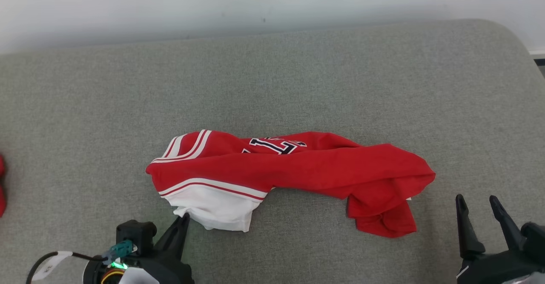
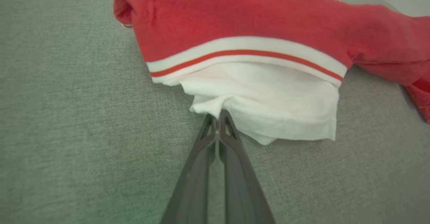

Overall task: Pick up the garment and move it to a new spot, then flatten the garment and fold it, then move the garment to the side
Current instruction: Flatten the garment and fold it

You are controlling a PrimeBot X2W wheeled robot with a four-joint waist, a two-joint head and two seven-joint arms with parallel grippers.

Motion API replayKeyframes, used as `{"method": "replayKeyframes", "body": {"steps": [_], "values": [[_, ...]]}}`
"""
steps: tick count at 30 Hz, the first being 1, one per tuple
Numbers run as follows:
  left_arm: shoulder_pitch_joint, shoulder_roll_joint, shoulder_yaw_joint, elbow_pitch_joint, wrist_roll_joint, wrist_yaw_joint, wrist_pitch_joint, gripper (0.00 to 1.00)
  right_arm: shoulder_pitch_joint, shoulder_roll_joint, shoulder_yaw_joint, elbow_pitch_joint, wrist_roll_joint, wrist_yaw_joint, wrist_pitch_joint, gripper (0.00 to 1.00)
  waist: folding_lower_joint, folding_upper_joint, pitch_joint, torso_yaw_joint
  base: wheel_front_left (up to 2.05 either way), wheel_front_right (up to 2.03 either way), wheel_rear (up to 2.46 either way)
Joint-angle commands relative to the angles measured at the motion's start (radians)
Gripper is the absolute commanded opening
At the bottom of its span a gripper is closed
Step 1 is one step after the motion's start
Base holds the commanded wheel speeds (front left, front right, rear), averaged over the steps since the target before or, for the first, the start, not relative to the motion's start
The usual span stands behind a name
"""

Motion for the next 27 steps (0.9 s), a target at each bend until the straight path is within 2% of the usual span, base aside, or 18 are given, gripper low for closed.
{"method": "replayKeyframes", "body": {"steps": [1,9,18,19,21,22,23,27], "values": [[-0.010,0.008,0.000,-0.012,0.010,0.005,0.003,0.00,-0.020,-0.022,0.002,0.019,0.017,0.000,0.003,1.00,0.0000,0.0000,0.015,0.004,0.00,0.00,0.00],[-0.025,0.019,-0.011,-0.069,0.026,0.022,0.016,0.00,-0.139,-0.131,0.095,0.160,0.151,0.000,0.028,1.00,0.0000,0.0000,0.070,0.019,0.00,0.00,0.00],[-0.040,0.027,-0.018,-0.090,0.034,0.030,0.012,0.00,-0.252,-0.235,0.252,0.269,0.304,0.000,0.010,1.00,0.0000,0.0000,0.102,0.024,0.00,0.00,0.00],[-0.043,0.027,-0.017,-0.093,0.035,0.031,0.007,0.00,-0.255,-0.236,0.270,0.273,0.332,0.000,0.007,0.88,0.0000,0.0000,0.103,0.025,0.00,0.00,0.00],[-0.046,0.028,-0.016,-0.097,0.036,0.032,0.004,0.00,-0.268,-0.260,0.304,0.277,0.363,0.000,0.001,0.36,0.0000,0.0000,0.104,0.025,0.00,0.00,0.00],[-0.047,0.027,-0.015,-0.101,0.035,0.032,0.000,0.00,-0.270,-0.263,0.321,0.277,0.396,0.000,-0.005,0.15,0.0000,0.0000,0.104,0.026,0.00,0.00,0.00],[-0.047,0.028,-0.013,-0.103,0.035,0.033,-0.004,0.00,-0.271,-0.269,0.338,0.279,0.419,0.000,-0.006,0.00,0.0000,0.0000,0.103,0.026,0.00,0.00,0.00],[-0.047,0.030,-0.003,-0.116,0.037,0.042,-0.029,0.00,-0.285,-0.305,0.382,0.283,0.491,0.000,-0.041,0.00,0.0000,0.0000,0.099,0.029,0.00,0.00,0.00]]}}
